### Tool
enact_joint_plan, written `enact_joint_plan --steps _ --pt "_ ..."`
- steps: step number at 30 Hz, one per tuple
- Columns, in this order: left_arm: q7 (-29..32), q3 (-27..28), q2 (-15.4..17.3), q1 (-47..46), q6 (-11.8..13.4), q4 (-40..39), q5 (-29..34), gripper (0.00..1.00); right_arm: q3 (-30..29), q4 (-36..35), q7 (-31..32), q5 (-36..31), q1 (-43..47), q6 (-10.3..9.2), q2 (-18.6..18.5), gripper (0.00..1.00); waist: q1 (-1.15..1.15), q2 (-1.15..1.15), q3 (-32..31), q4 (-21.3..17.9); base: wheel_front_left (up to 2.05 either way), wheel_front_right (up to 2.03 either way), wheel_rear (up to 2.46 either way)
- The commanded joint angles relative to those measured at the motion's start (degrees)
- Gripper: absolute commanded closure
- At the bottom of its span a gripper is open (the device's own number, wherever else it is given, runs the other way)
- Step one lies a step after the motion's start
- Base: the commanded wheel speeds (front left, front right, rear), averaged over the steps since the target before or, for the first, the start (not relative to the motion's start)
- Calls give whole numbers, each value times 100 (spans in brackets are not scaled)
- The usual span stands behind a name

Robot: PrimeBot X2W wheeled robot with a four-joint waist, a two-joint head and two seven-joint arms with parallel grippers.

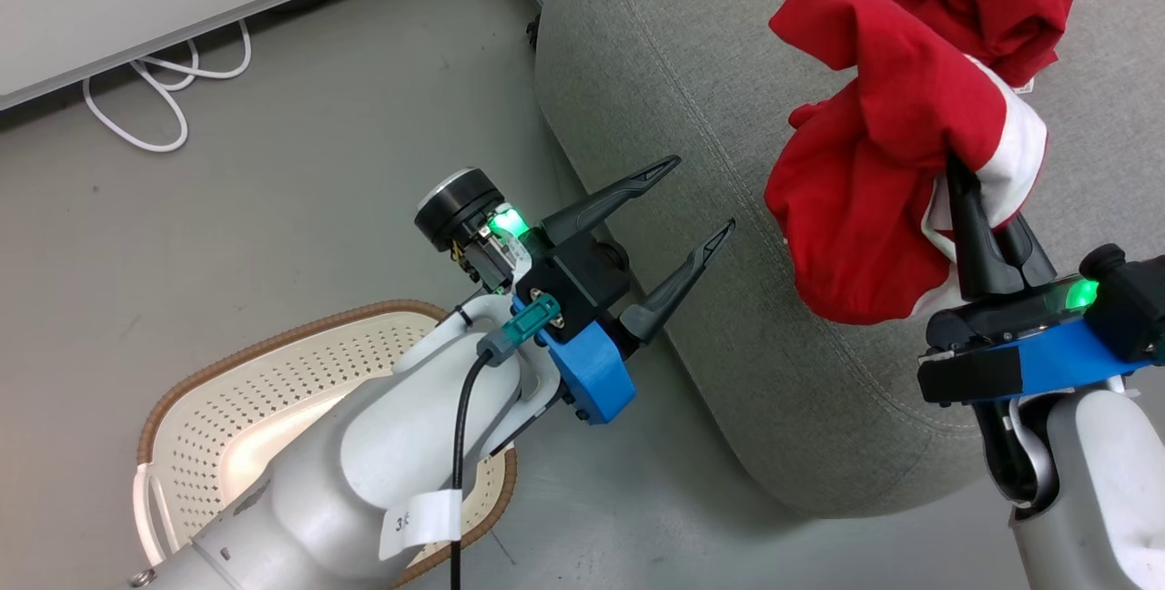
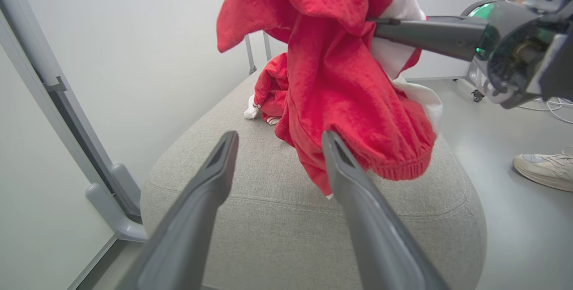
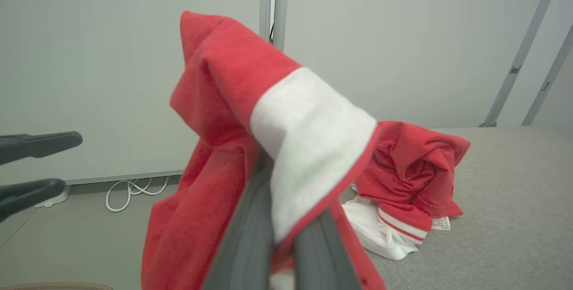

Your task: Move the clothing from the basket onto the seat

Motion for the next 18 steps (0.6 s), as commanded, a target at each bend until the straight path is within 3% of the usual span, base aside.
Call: enact_joint_plan --steps 1,9,18 --pt "-17 4 23 44 -10 -10 -6 0 -11 -32 -21 -40 4 1 26 100 0 0 1 1 0 0 0" --pt "-17 52 63 -64 -8 -72 60 0 -73 -185 -21 -85 -402 1 -150 100 0 0 183 67 0 0 0" --pt "119 1 255 -486 -9 -233 207 0 -529 -487 -21 -239 -1648 1 -593 100 0 0 970 138 0 0 0"
